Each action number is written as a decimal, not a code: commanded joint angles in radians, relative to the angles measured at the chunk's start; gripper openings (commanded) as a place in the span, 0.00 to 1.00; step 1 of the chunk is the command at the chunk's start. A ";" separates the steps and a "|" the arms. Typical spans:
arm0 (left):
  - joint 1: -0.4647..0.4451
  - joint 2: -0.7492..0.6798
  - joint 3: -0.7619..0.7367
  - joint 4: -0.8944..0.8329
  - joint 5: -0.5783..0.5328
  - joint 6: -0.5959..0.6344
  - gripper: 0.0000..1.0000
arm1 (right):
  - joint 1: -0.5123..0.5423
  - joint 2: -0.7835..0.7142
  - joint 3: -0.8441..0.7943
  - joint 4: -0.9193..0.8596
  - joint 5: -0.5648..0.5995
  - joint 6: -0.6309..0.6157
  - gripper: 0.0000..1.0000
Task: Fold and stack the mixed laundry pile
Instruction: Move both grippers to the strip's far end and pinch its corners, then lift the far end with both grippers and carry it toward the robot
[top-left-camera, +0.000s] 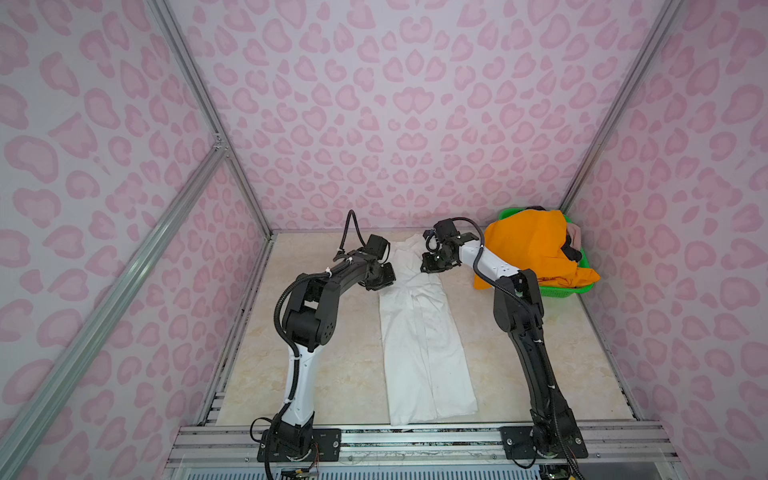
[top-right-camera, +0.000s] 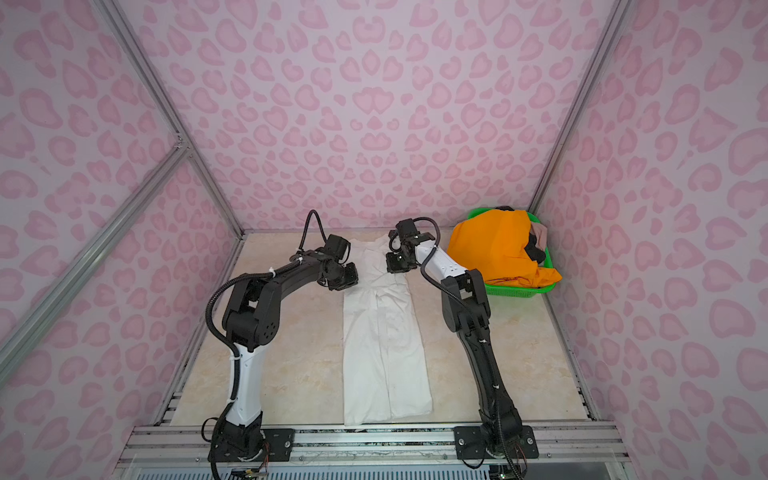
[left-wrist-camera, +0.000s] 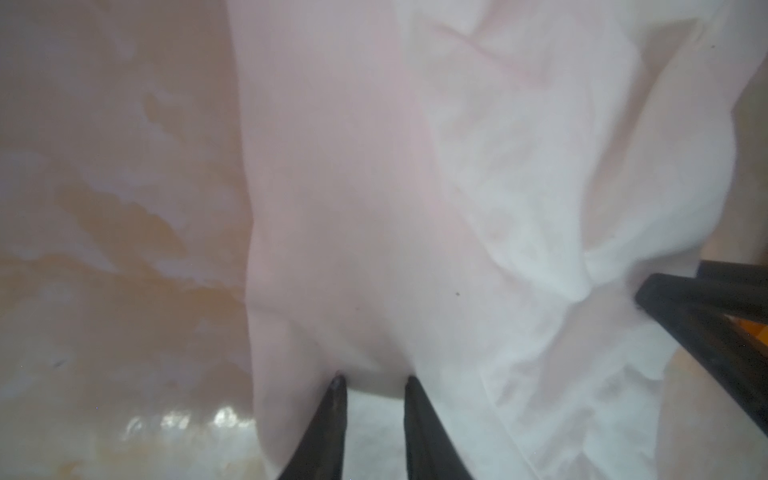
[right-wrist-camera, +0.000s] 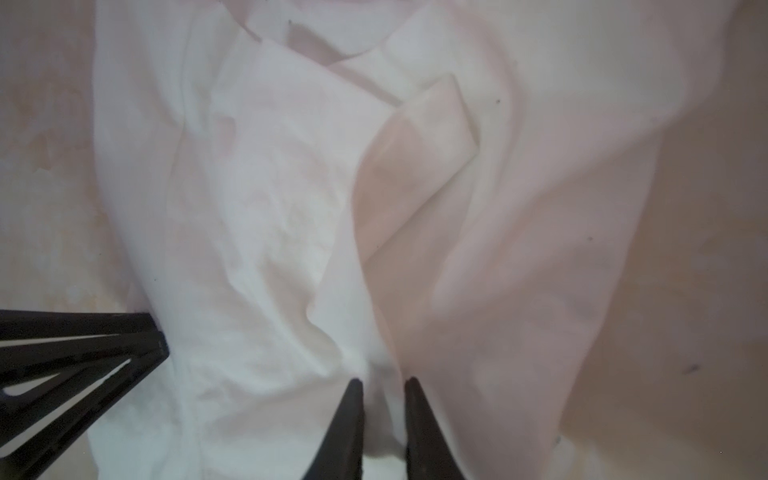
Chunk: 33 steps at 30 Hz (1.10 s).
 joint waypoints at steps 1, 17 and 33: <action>-0.001 0.012 0.003 -0.022 -0.059 -0.026 0.25 | -0.011 -0.048 -0.076 0.037 -0.007 0.019 0.07; 0.001 0.042 0.053 -0.093 -0.094 -0.020 0.26 | -0.033 -0.238 -0.386 0.151 0.016 0.035 0.37; 0.010 -0.377 -0.186 -0.235 -0.062 0.092 0.67 | 0.063 -0.882 -1.047 -0.099 0.124 0.079 0.44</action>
